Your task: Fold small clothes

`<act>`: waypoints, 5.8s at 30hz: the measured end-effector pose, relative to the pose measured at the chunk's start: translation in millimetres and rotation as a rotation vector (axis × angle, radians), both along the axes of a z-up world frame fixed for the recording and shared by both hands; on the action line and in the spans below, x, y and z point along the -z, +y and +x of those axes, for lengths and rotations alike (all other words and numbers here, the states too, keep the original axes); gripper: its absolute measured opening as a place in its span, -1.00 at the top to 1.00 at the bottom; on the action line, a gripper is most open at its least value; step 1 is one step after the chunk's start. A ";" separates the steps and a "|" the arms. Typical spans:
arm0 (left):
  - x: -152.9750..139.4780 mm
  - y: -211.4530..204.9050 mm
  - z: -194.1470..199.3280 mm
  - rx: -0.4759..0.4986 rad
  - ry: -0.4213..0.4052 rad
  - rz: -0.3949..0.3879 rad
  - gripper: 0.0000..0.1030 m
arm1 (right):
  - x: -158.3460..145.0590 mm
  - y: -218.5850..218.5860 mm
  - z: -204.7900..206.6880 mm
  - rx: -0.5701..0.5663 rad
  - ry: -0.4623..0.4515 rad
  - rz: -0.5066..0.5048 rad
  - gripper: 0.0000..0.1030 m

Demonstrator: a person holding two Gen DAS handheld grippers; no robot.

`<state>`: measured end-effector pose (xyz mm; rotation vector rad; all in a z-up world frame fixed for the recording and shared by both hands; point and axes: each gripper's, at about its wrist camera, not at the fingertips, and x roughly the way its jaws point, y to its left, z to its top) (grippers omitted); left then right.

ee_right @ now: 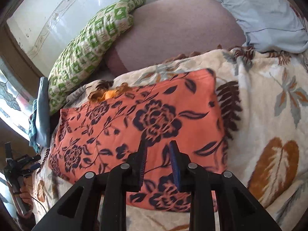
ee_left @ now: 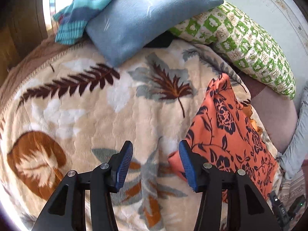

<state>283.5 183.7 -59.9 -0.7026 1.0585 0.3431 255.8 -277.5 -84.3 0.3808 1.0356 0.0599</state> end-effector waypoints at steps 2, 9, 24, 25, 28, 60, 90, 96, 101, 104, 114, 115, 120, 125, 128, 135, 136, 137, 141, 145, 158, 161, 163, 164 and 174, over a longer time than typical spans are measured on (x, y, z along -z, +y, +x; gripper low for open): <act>14.8 -1.4 -2.9 0.005 0.011 -0.104 0.04 | 3.5 19.8 -10.4 -0.017 0.014 0.063 0.36; 40.0 -10.6 16.5 0.092 -0.019 -0.191 0.03 | 40.7 16.0 -64.8 0.130 0.100 0.337 0.02; 54.3 -16.2 40.1 0.081 -0.127 -0.211 0.70 | 72.9 -84.4 -68.6 0.523 -0.030 0.643 0.83; 50.2 -16.5 38.4 0.077 -0.143 -0.219 0.72 | 59.3 -87.7 -66.7 0.497 -0.071 0.624 0.85; 33.7 -18.8 26.8 0.059 -0.162 -0.221 0.72 | 16.7 -92.3 -62.9 0.400 -0.170 0.531 0.86; 24.3 -43.1 18.8 0.130 -0.075 -0.060 0.52 | -19.5 89.1 7.4 -0.053 0.036 0.178 0.24; 54.4 -7.5 25.0 0.058 -0.097 -0.181 0.25 | 65.9 342.9 204.8 -0.512 0.116 -0.088 0.82; 22.0 -21.0 16.8 0.050 -0.140 -0.027 0.28 | 21.2 274.1 178.1 -0.370 -0.047 0.051 0.41; -27.8 -40.4 -1.5 0.082 -0.298 0.179 0.04 | -5.9 115.2 153.1 -0.077 -0.080 0.011 0.38; -31.5 -35.9 12.1 0.104 -0.304 0.174 -0.14 | -10.2 12.7 127.0 0.100 -0.070 -0.074 0.23; 32.7 -14.0 192.2 0.314 -0.036 -0.165 -0.11 | 13.9 -136.4 87.3 0.289 -0.034 0.069 -0.11; 40.9 -13.0 199.1 0.293 -0.005 -0.161 -0.11 | 19.3 -133.8 90.5 0.273 -0.034 0.076 -0.10; 41.9 -25.8 216.4 0.316 -0.042 -0.114 0.58 | 34.0 -116.1 100.2 0.232 -0.019 0.019 0.53; 22.1 -45.1 230.8 0.336 -0.105 0.069 0.84 | -0.4 -121.8 90.6 0.272 -0.231 0.096 0.89; 39.7 -50.3 241.0 0.294 -0.037 0.127 0.84 | 21.3 -126.4 103.4 0.293 -0.136 0.060 0.89; 36.5 -53.4 236.8 0.265 -0.048 0.115 0.79 | 43.1 -124.3 104.0 0.308 -0.033 -0.012 0.55; 31.1 -50.4 231.2 0.265 -0.064 0.090 0.79 | 33.2 -123.6 97.2 0.298 -0.059 -0.005 0.54; 22.6 -46.7 221.3 0.261 -0.086 0.068 0.79 | 22.7 -121.8 89.0 0.284 -0.087 0.010 0.54; -2.6 -50.6 168.4 0.284 -0.220 -0.013 0.51 | -5.4 -110.2 45.5 0.197 -0.183 0.124 0.46; 12.0 -81.1 130.3 0.337 -0.237 -0.017 0.22 | 13.1 -96.8 15.1 0.188 -0.144 0.135 0.35; -5.7 -73.5 88.9 0.272 -0.171 0.052 0.12 | 3.2 -55.7 -8.4 0.177 -0.112 0.000 0.05; -1.6 -36.0 51.5 0.141 -0.194 0.005 -0.05 | -6.1 -11.9 -15.8 0.082 -0.111 -0.037 -0.07; 11.5 -17.4 38.3 0.110 -0.187 -0.067 -0.04 | -7.8 26.2 -17.6 -0.002 -0.100 -0.062 -0.07; 17.8 -8.3 33.8 0.091 -0.191 -0.108 -0.04 | -7.7 48.7 -18.0 -0.048 -0.094 -0.072 -0.07; 26.3 49.6 28.5 0.034 -0.114 -0.181 -0.04 | 17.2 288.4 -8.1 -0.558 -0.104 -0.291 -0.17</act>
